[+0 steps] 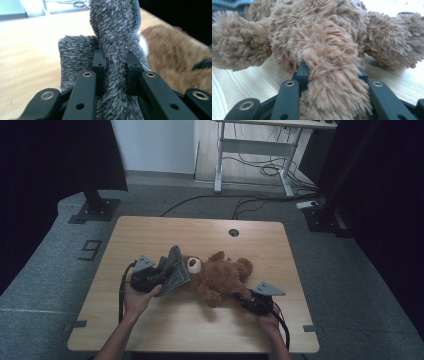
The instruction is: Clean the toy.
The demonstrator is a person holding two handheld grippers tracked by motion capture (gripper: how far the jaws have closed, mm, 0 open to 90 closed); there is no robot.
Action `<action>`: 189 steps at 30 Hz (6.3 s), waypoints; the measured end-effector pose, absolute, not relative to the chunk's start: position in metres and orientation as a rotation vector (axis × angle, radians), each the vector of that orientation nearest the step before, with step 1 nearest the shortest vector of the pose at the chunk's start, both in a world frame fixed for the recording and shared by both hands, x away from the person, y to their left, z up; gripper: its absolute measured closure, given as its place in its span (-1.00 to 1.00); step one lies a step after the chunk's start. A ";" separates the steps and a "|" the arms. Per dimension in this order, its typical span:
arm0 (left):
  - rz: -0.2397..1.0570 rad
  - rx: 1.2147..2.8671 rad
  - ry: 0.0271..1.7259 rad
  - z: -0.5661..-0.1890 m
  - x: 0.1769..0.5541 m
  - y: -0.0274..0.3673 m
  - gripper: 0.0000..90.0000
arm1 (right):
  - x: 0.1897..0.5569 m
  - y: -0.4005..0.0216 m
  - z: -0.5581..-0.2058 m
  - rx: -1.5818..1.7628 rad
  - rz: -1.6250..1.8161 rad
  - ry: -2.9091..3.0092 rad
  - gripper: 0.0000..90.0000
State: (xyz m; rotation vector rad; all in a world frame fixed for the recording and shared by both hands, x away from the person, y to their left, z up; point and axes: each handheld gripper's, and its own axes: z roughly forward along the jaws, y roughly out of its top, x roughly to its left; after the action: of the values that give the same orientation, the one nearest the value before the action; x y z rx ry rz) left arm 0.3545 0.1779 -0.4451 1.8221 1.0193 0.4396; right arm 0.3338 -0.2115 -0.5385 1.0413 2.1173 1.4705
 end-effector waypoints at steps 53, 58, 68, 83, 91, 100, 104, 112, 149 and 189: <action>0.291 1.848 0.953 -0.467 0.351 0.143 0.62 | 0.355 -0.181 -0.516 1.120 1.482 2.238 -0.14; 0.346 1.893 0.874 -0.446 0.348 0.113 0.63 | 0.349 -0.183 -0.520 1.079 1.500 2.220 0.08; 0.229 2.011 0.761 -0.444 0.364 0.002 0.65 | 0.340 -0.180 -0.523 1.015 1.466 2.190 0.14; 0.376 2.043 0.780 -0.457 0.358 0.018 0.68 | 0.336 -0.180 -0.527 0.996 1.470 2.184 0.22; 0.458 2.008 0.871 -0.459 0.361 0.069 0.68 | 0.337 -0.184 -0.530 1.012 1.512 2.170 0.23; 0.446 1.848 0.931 -0.452 0.356 0.129 0.68 | 0.336 -0.184 -0.530 0.996 1.513 2.174 0.24; 0.462 1.825 0.988 -0.458 0.356 0.152 0.68 | 0.336 -0.184 -0.530 1.001 1.520 2.172 0.24; 0.488 1.822 1.106 -0.487 0.355 0.187 0.69 | 0.337 -0.185 -0.531 1.012 1.532 2.167 0.24; 0.277 2.039 0.682 -0.444 0.345 -0.005 0.70 | 0.338 -0.186 -0.531 1.038 1.545 2.151 0.24; 0.340 1.821 0.942 -0.457 0.350 0.153 0.71 | 0.337 -0.183 -0.533 1.031 1.556 2.154 0.24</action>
State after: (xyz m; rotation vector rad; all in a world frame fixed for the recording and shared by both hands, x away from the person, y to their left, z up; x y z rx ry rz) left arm 0.3501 0.1531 -0.4573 1.8210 0.9421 0.3396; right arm 0.3372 -0.1830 -0.5334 1.0312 2.1538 1.5563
